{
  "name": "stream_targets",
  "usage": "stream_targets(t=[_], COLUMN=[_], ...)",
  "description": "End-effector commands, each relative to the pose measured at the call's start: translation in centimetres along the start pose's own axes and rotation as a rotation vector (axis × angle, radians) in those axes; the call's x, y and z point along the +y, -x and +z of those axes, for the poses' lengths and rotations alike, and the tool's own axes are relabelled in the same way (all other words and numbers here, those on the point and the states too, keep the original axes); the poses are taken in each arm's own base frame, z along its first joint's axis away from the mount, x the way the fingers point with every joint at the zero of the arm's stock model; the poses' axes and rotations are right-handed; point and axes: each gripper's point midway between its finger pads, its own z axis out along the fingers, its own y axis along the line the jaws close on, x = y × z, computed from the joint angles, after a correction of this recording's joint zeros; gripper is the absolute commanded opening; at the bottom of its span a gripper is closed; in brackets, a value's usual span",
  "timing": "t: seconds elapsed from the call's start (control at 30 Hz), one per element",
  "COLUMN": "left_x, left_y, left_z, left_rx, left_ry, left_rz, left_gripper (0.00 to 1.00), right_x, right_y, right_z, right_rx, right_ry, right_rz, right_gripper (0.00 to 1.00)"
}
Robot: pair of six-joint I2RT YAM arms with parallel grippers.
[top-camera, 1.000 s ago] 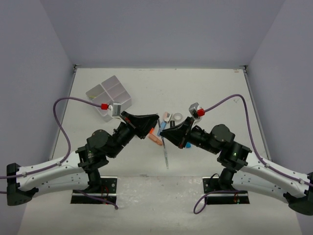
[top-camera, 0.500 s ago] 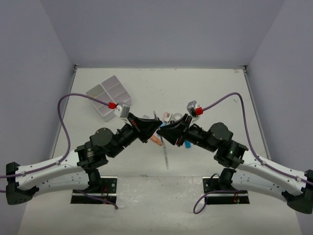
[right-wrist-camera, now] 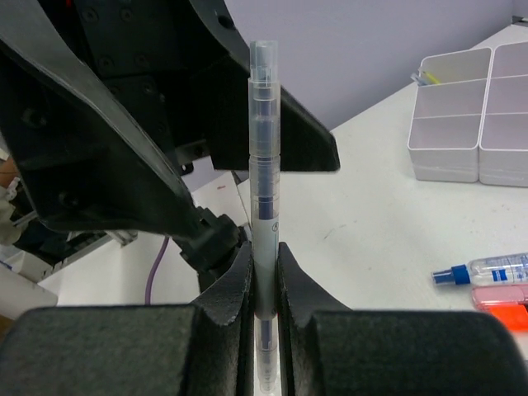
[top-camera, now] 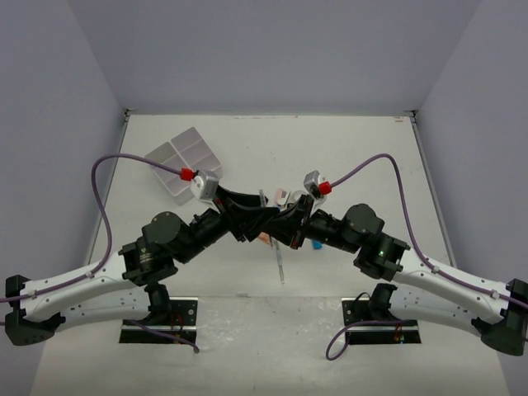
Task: Sort the stationery into containers
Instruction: Close the pen cap on the pen.
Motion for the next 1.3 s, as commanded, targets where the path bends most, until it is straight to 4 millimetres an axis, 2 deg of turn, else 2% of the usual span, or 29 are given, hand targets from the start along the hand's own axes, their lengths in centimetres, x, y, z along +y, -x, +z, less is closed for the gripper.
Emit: stream_targets(t=[0.0, 0.07, 0.2, 0.3, 0.43, 0.6, 0.7, 0.8, 0.93, 1.2, 1.27], left_x=[-0.5, -0.6, -0.4, 0.1, 0.4, 0.5, 0.3, 0.0, 0.1, 0.0, -0.5], left_y=[3.4, 4.6, 5.2, 4.7, 3.8, 2.6, 1.8, 0.8, -1.4, -9.8, -11.3], left_z=[-0.3, -0.5, -0.4, -0.1, 0.1, 0.3, 0.6, 0.7, 0.7, -0.5, -1.1], left_rx=[-0.065, -0.092, -0.088, -0.070, -0.048, -0.021, 0.004, 0.029, 0.080, 0.220, 0.247], left_ry=[0.022, 0.027, 0.058, 0.082, 0.090, 0.086, 0.070, 0.048, 0.039, -0.019, -0.037], left_rz=[0.041, 0.047, 0.064, 0.074, 0.067, 0.057, 0.051, 0.028, -0.029, -0.136, -0.155], left_gripper=[0.57, 0.56, 0.50, 0.47, 0.29, 0.19, 0.02, 0.00, 0.00, 0.00, 0.00], right_x=[1.1, 1.1, 1.4, 1.6, 1.8, 2.1, 2.3, 2.1, 1.8, 3.5, 3.7], right_y=[1.5, 1.2, 1.3, 1.6, 2.1, 2.8, 3.3, 4.4, 7.5, 19.1, 20.6], right_z=[0.3, 0.3, 0.2, 0.2, 0.0, -0.2, -0.2, -0.1, 0.2, 1.3, 1.6], right_rx=[-0.017, -0.007, -0.012, -0.011, -0.021, -0.032, -0.038, -0.064, -0.128, -0.273, -0.289], right_ry=[0.041, 0.046, 0.059, 0.065, 0.068, 0.073, 0.072, 0.046, -0.017, -0.067, -0.066], right_rz=[-0.034, -0.036, -0.041, -0.048, -0.056, -0.073, -0.087, -0.103, -0.139, -0.257, -0.268], right_gripper=[0.00, 0.00, 0.00, 0.00, 0.00, 0.00, 0.00, 0.00, 0.00, 0.00, 0.00])
